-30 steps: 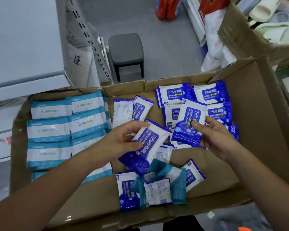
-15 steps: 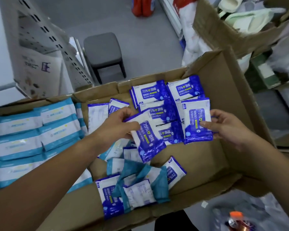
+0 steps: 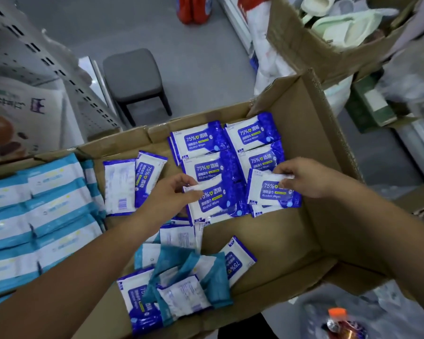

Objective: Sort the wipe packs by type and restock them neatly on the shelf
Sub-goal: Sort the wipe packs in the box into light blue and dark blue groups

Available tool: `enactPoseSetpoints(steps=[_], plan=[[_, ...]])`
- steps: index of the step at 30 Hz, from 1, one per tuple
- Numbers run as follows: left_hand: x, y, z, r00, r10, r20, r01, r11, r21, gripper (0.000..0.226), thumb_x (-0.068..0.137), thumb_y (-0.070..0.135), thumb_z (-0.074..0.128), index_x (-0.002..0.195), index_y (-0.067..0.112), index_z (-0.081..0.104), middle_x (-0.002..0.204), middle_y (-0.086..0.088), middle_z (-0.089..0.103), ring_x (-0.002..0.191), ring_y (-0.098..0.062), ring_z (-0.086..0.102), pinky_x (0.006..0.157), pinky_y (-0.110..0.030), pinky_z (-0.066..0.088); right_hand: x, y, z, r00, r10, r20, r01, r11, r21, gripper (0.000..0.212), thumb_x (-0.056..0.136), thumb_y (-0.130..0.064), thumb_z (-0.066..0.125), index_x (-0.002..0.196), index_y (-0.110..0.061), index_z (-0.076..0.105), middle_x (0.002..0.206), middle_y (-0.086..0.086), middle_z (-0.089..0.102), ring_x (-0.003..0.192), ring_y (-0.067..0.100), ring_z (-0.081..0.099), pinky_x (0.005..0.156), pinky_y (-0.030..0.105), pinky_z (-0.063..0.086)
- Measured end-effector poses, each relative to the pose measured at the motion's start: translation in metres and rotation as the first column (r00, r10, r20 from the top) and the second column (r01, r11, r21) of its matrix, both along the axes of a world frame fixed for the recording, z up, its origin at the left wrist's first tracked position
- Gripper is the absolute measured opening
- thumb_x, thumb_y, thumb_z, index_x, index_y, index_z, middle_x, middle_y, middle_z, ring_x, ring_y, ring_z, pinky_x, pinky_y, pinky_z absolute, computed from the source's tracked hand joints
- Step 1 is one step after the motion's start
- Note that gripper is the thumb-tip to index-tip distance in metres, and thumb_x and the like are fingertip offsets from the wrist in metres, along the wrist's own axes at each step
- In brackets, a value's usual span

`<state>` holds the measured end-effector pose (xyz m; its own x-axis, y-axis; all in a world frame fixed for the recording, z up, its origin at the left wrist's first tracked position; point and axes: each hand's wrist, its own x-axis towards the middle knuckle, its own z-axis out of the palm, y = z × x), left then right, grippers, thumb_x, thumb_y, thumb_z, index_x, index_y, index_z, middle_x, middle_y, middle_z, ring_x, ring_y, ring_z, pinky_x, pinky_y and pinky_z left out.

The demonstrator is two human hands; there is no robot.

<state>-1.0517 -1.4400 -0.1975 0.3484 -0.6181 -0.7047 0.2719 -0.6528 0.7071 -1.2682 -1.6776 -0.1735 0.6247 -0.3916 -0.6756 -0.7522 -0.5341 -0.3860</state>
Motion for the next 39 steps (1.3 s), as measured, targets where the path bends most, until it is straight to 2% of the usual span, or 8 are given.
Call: enactPoseSetpoints(steps=[8, 12, 14, 17, 23, 31, 34, 39], plan=[[-0.019, -0.010, -0.036, 0.914, -0.296, 0.276, 0.334, 0.937, -0.102, 0.035, 0.091, 0.009, 0.069, 0.117, 0.029, 0.057, 0.115, -0.001, 0.071, 0.105, -0.014, 0.069, 0.076, -0.036, 0.061, 0.007, 0.004, -0.022, 0.970, 0.174, -0.171, -0.212, 0.946, -0.245, 0.029, 0.093, -0.021, 0.060, 0.121, -0.027, 0.067, 0.120, -0.001, 0.063, 0.114, 0.022, 0.056, 0.098, 0.037, 0.041], [-0.033, -0.019, -0.055, 0.319, -0.440, 0.839, 0.591, 0.785, 0.187, 0.045, 0.083, 0.023, 0.076, 0.127, 0.023, 0.063, 0.121, -0.003, 0.066, 0.109, -0.025, 0.061, 0.088, -0.040, 0.052, -0.002, 0.015, -0.046, 0.972, 0.205, -0.112, -0.234, 0.827, -0.511, 0.024, 0.092, -0.029, 0.060, 0.115, -0.030, 0.065, 0.113, -0.003, 0.064, 0.112, 0.021, 0.052, 0.100, 0.041, 0.031], [-0.036, -0.023, -0.054, 0.193, -0.388, 0.901, 0.570, 0.792, 0.219, 0.054, 0.075, 0.028, 0.083, 0.125, 0.022, 0.064, 0.120, -0.004, 0.063, 0.106, -0.028, 0.060, 0.086, -0.042, 0.050, -0.008, 0.020, -0.054, 0.976, 0.214, -0.042, -0.199, 0.795, -0.573, 0.027, 0.086, -0.026, 0.067, 0.114, -0.024, 0.065, 0.110, 0.001, 0.062, 0.109, 0.025, 0.052, 0.094, 0.040, 0.033], [-0.036, -0.014, -0.043, 0.296, -0.297, 0.908, 0.600, 0.797, 0.065, 0.044, 0.079, 0.030, 0.080, 0.119, 0.021, 0.066, 0.114, -0.002, 0.064, 0.100, -0.024, 0.062, 0.077, -0.039, 0.054, -0.008, 0.031, -0.044, 0.978, 0.174, 0.115, -0.074, 0.804, -0.589, 0.031, 0.081, -0.026, 0.075, 0.110, -0.020, 0.066, 0.104, 0.003, 0.062, 0.101, 0.026, 0.056, 0.085, 0.038, 0.039], [-0.022, 0.068, -0.007, 0.655, -0.449, 0.608, 0.587, 0.809, -0.034, 0.030, 0.090, 0.056, 0.049, 0.093, 0.034, 0.068, 0.086, 0.017, 0.065, 0.076, -0.005, 0.061, 0.069, -0.036, 0.054, 0.005, 0.121, -0.002, 0.989, 0.052, 0.141, -0.071, 0.988, 0.137, 0.028, 0.083, -0.051, 0.069, 0.099, -0.029, 0.065, 0.091, -0.012, 0.067, 0.081, 0.002, 0.059, 0.078, 0.030, 0.052], [-0.039, 0.129, 0.000, 0.242, -0.864, 0.442, 0.818, 0.426, 0.385, 0.046, 0.084, 0.059, 0.063, 0.122, 0.035, 0.052, 0.118, 0.013, 0.060, 0.111, -0.010, 0.052, 0.086, -0.029, 0.042, -0.005, 0.209, -0.042, 0.996, 0.084, -0.040, -0.076, 0.982, 0.175, 0.042, 0.080, -0.026, 0.072, 0.112, -0.019, 0.046, 0.099, 0.003, 0.064, 0.090, 0.021, 0.059, 0.065, 0.030, 0.038], [-0.036, 0.131, -0.004, 0.317, -0.829, 0.461, 0.795, 0.497, 0.347, 0.028, 0.089, 0.051, 0.063, 0.108, 0.030, 0.059, 0.107, 0.008, 0.063, 0.097, -0.009, 0.056, 0.074, -0.027, 0.038, -0.001, 0.205, -0.047, 0.996, -0.088, -0.030, 0.093, 0.965, 0.244, 0.032, 0.078, -0.014, 0.071, 0.107, -0.012, 0.058, 0.085, -0.002, 0.063, 0.082, 0.016, 0.058, 0.063, 0.022, 0.044], [-0.016, 0.148, -0.009, 0.701, -0.642, 0.311, 0.642, 0.758, 0.118, 0.031, 0.087, 0.040, 0.074, 0.116, 0.033, 0.067, 0.095, 0.021, 0.063, 0.082, 0.007, 0.058, 0.073, -0.013, 0.044, 0.010, 0.192, -0.047, 0.994, -0.100, -0.034, 0.105, 0.965, 0.240, 0.008, 0.078, -0.016, 0.072, 0.082, -0.015, 0.066, 0.080, -0.003, 0.063, 0.077, 0.015, 0.061, 0.062, 0.025, 0.047]])
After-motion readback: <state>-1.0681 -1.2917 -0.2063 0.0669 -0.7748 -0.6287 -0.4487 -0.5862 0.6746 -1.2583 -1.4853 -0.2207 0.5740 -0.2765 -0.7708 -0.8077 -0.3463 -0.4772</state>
